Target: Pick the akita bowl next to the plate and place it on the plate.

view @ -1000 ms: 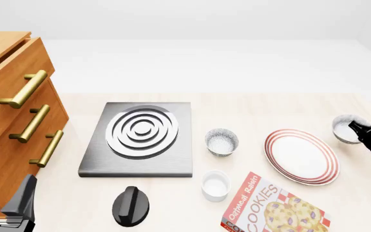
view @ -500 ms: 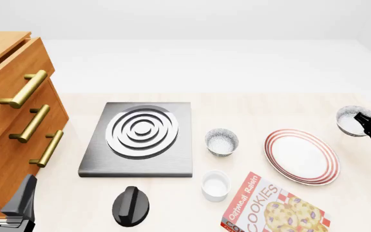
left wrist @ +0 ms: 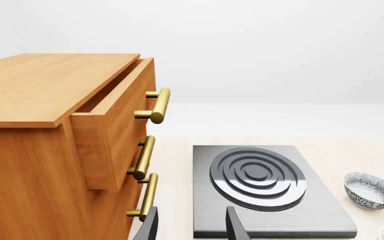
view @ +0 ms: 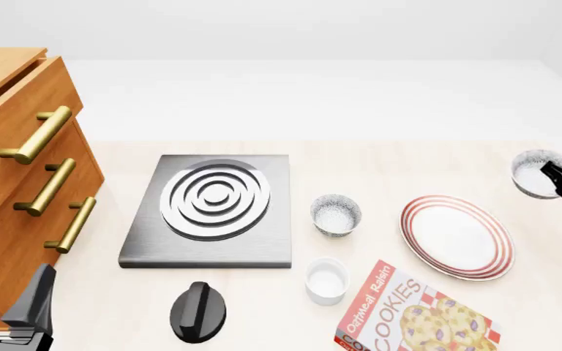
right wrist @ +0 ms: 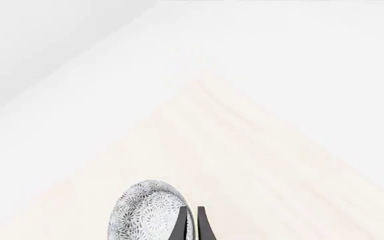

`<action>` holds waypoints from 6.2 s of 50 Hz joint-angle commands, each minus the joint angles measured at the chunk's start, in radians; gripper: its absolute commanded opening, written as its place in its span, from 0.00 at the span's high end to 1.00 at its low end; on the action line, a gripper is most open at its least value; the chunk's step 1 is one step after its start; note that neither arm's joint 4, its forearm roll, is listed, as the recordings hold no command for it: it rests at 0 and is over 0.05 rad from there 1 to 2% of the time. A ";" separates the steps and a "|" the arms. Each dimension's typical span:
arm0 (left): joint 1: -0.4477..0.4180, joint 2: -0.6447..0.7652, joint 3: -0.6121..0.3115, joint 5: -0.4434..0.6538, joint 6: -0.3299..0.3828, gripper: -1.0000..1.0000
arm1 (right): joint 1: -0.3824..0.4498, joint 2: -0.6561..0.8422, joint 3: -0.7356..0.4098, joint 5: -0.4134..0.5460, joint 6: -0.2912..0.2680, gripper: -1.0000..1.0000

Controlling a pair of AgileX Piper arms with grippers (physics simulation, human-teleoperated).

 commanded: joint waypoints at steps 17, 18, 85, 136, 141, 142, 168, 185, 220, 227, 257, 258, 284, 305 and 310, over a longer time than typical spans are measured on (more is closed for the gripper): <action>0.000 0.000 0.000 0.000 0.000 0.00 | 0.032 -0.081 0.042 0.019 0.014 1.00; 0.000 0.000 0.000 0.000 0.000 0.00 | 0.034 -0.085 0.044 0.020 0.014 1.00; 0.000 0.000 0.000 0.000 0.000 0.00 | 0.124 -0.178 0.135 0.020 0.028 1.00; 0.000 0.000 0.000 0.000 0.000 0.00 | 0.185 -0.260 0.223 0.010 0.039 1.00; 0.000 0.000 0.000 0.000 0.000 0.00 | 0.189 -0.261 0.227 0.009 0.041 1.00; 0.000 0.000 0.000 0.000 0.000 0.00 | 0.189 -0.262 0.228 0.009 0.041 1.00; 0.000 0.000 0.000 0.000 0.000 0.00 | 0.214 -0.294 0.268 0.002 0.044 1.00; 0.000 0.000 0.000 0.000 0.000 0.00 | 0.226 -0.283 0.293 -0.021 0.041 1.00; 0.000 0.000 0.000 0.000 0.000 0.00 | 0.245 -0.253 0.338 -0.068 0.034 1.00; 0.000 0.000 0.000 0.000 0.000 0.00 | 0.249 -0.237 0.349 -0.086 0.032 1.00; 0.000 0.000 0.000 0.000 0.000 0.00 | 0.256 -0.163 0.362 -0.136 0.025 1.00; 0.000 0.000 0.000 0.000 0.000 0.00 | 0.256 -0.162 0.362 -0.136 0.024 1.00; 0.000 0.000 0.000 0.000 0.000 0.00 | 0.263 -0.111 0.354 -0.162 0.004 1.00; 0.000 0.000 0.000 0.000 0.000 0.00 | 0.261 -0.071 0.347 -0.181 -0.012 1.00; 0.000 0.000 0.000 0.000 0.000 0.00 | 0.259 -0.066 0.344 -0.181 -0.016 1.00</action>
